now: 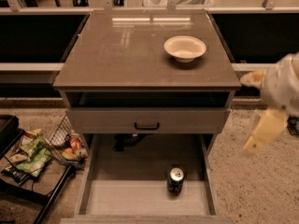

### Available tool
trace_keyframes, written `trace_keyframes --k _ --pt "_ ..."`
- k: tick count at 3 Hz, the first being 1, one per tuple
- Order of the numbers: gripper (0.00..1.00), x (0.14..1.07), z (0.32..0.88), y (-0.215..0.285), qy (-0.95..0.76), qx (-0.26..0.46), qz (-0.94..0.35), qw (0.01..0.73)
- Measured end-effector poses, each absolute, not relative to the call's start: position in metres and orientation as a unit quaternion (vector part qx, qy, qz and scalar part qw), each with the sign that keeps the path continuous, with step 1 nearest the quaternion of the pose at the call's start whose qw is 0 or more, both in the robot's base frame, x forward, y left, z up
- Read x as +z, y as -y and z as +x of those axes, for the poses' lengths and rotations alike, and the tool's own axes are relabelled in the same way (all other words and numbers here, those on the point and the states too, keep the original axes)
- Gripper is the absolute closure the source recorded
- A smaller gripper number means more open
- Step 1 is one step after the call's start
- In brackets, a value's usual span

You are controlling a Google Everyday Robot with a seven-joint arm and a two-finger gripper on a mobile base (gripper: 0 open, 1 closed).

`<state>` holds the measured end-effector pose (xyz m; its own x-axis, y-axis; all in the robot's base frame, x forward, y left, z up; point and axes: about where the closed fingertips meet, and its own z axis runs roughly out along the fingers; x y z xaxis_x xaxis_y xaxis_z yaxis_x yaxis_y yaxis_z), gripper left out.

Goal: Pick pepsi can from middle drawer and place on counter

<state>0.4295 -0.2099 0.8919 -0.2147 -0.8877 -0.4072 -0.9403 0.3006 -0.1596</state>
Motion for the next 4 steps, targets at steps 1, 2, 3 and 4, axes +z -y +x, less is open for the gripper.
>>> trace_keyframes --k 1,2,3,4 --pt "0.00 0.803 0.419 0.197 -0.759 0.155 -0.569 0.274" --pt "0.00 0.758 0.435 0.181 -0.732 0.219 -0.517 0.385" --pt "0.00 0.738 0.463 0.169 -0.692 0.250 -0.467 0.491" --pt "0.00 0.722 0.478 0.163 -0.655 0.260 -0.454 0.546"
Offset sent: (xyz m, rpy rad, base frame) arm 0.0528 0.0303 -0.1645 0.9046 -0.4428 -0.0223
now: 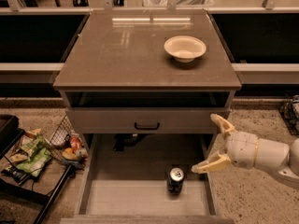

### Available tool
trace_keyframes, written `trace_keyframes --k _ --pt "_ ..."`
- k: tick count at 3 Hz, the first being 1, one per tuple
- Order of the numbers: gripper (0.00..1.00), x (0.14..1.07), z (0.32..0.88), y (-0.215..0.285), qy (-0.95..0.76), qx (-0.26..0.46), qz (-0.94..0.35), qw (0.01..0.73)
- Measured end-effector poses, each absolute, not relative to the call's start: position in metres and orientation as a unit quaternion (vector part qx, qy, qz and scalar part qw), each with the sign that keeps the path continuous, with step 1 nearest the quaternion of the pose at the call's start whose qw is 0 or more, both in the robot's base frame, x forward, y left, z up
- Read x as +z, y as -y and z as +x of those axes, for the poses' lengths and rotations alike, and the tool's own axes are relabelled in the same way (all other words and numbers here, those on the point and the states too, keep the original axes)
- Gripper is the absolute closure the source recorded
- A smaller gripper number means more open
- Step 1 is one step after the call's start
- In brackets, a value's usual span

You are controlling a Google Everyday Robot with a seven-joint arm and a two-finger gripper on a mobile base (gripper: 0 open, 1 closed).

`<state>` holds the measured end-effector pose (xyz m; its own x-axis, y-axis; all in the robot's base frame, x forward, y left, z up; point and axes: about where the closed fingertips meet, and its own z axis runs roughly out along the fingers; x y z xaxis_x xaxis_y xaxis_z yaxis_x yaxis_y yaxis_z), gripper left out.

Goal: Pick pepsi can from middle drawer and place on counter

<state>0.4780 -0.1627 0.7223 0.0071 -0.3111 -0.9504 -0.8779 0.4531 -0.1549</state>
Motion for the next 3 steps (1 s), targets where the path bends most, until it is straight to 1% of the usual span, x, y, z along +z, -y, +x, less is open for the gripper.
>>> trace_keyframes --k 2,3 --pt "0.00 0.713 0.480 0.156 -0.652 0.264 -0.472 0.531" --pt "0.00 0.698 0.483 0.147 -0.648 0.288 -0.467 0.528"
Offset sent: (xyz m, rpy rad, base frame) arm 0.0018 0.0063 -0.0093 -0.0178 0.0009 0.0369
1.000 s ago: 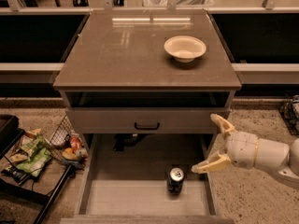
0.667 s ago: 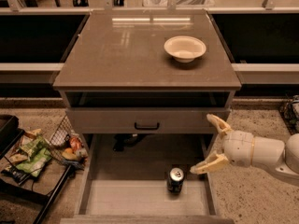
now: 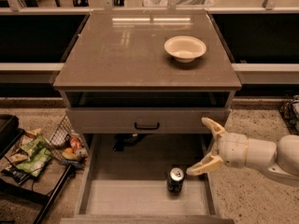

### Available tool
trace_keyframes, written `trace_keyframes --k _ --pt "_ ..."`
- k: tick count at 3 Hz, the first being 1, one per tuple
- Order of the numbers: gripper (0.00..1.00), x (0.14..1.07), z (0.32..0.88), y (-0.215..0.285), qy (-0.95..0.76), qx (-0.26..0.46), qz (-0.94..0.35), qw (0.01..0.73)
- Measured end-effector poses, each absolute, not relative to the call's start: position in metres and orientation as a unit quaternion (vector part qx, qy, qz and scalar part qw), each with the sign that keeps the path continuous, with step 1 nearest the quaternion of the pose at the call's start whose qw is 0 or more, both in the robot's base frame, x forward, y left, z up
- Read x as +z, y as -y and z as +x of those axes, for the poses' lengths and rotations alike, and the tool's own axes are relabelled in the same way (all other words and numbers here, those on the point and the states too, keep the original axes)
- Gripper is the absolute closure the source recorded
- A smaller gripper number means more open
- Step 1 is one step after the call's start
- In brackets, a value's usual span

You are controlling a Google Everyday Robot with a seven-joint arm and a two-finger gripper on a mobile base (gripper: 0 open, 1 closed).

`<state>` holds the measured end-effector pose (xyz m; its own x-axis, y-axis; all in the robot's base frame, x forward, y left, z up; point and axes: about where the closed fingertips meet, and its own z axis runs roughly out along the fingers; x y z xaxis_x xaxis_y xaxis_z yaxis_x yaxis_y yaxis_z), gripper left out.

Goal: Pick pepsi can from middle drawer and place on counter

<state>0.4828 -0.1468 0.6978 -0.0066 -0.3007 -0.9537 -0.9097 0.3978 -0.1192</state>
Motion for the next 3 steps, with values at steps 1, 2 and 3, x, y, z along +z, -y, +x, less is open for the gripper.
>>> trace_keyframes --k 1,2,3 --pt "0.00 0.641 0.484 0.104 -0.642 0.347 -0.445 0.519" --pt "0.00 0.578 0.481 0.057 -0.624 0.398 -0.443 0.506" --pt "0.00 0.533 0.481 0.027 -0.604 0.422 -0.459 0.497"
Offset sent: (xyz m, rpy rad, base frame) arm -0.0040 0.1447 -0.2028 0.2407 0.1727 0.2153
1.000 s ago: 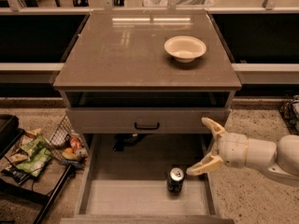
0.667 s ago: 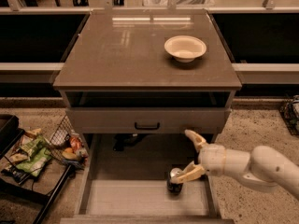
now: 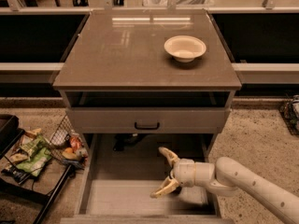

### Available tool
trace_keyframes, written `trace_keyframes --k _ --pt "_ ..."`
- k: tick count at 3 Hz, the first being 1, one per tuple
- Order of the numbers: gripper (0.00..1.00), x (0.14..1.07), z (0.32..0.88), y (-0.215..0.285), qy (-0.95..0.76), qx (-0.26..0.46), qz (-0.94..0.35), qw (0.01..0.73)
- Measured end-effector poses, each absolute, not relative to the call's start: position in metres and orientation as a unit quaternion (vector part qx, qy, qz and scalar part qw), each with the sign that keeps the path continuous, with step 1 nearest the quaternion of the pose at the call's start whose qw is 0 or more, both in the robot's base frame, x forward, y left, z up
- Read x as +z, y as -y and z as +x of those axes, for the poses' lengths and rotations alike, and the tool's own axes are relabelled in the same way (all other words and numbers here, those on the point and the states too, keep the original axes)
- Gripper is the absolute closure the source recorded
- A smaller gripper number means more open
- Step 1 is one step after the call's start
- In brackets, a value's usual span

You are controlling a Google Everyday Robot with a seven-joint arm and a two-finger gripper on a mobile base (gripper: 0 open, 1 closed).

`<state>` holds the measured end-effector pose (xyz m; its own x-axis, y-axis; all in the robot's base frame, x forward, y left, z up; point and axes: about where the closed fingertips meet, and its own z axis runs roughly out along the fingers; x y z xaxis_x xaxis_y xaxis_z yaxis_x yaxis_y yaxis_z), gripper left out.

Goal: Pick pepsi can from middle drawer and place on counter

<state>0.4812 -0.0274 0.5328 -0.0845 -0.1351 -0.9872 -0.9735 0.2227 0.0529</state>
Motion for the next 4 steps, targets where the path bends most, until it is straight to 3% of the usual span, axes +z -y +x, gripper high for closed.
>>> trace_keyframes --k 1,4 --pt "0.00 0.509 0.493 0.024 -0.592 0.418 -0.483 0.491" --pt "0.00 0.501 0.532 0.080 -0.576 0.389 -0.526 0.490"
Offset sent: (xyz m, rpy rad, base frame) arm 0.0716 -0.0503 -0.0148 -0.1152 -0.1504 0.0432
